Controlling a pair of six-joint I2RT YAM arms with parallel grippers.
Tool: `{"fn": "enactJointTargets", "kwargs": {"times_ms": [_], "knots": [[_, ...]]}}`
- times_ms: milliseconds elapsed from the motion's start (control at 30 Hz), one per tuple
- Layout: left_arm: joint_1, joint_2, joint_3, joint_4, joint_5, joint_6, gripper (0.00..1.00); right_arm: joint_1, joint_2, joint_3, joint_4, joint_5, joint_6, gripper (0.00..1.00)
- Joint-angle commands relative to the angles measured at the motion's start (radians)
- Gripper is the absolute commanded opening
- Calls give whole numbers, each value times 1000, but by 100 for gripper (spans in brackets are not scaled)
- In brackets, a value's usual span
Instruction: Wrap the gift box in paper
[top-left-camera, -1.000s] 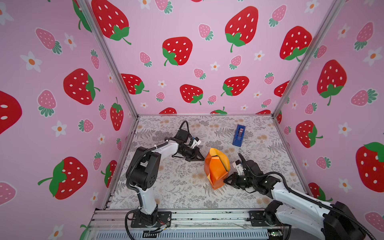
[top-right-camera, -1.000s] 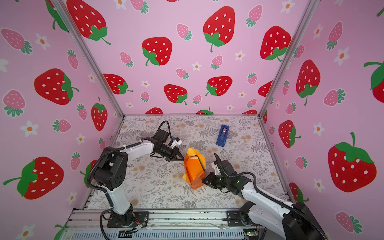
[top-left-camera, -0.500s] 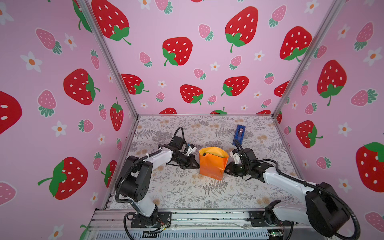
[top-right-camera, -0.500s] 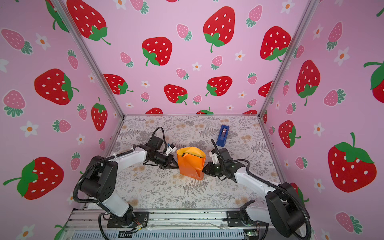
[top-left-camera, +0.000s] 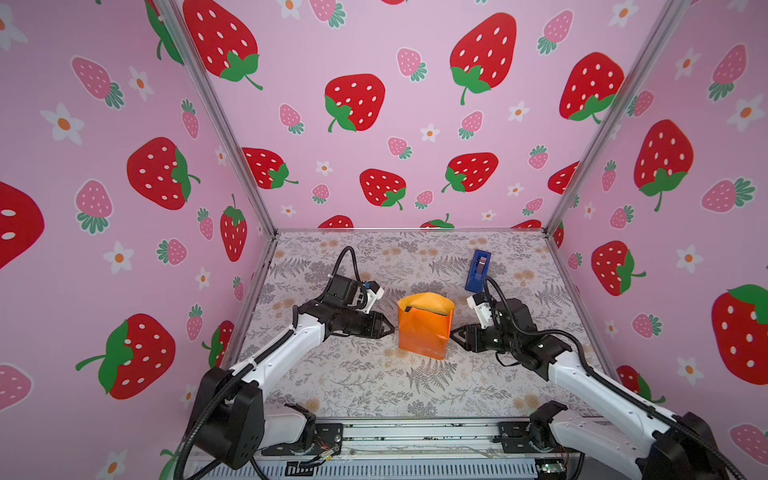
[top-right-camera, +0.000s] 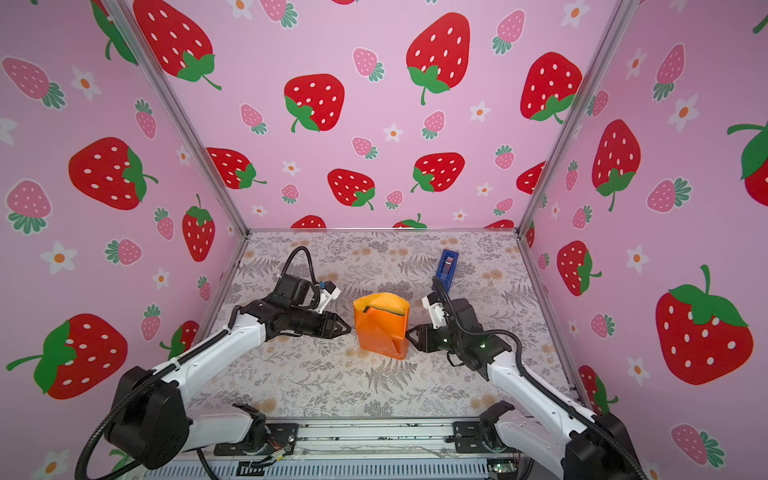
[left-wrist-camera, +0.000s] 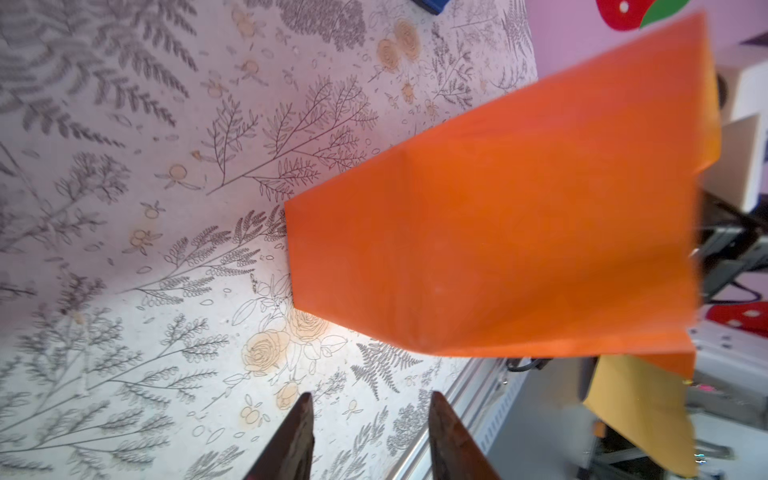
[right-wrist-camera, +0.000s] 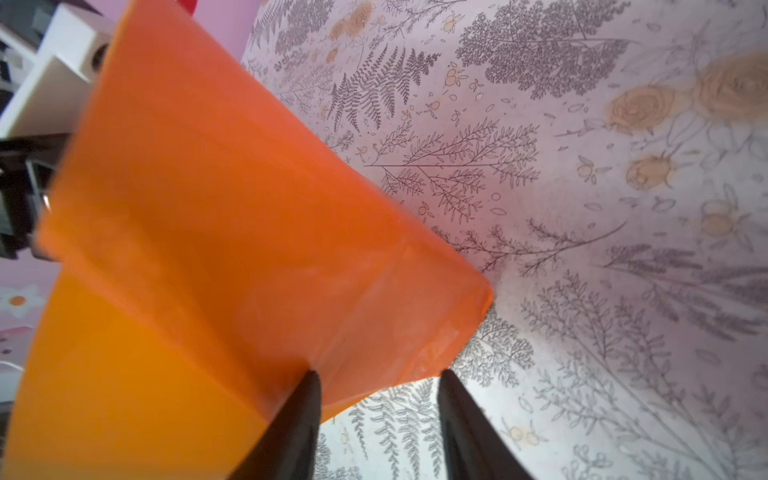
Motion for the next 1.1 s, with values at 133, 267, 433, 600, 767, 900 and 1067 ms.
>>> {"fn": "enactJointTargets", "kwargs": {"times_ms": [133,267,433,600,767,900,1067], "knots": [[-20,-74,-41,64,-150,-5,57,84,-208,-201,203,91,-165,80],[-20,-33,-15,60,-169,-42,54,170,-230,-293,356,143,-255,90],[-20,33,14,27,-157,-47,52,247,-114,-334,506,258,-308,100],[-20,53,-15,76,-119,-64,52,264,15,-365,691,339,-312,100],[-18,64,-23,76,-121,-63,52,263,140,-326,739,394,-304,100],[-18,51,-33,77,-125,-56,51,263,159,-312,752,417,-286,100],[-16,37,-40,76,-128,-48,52,263,125,-285,716,432,-275,100]]}}
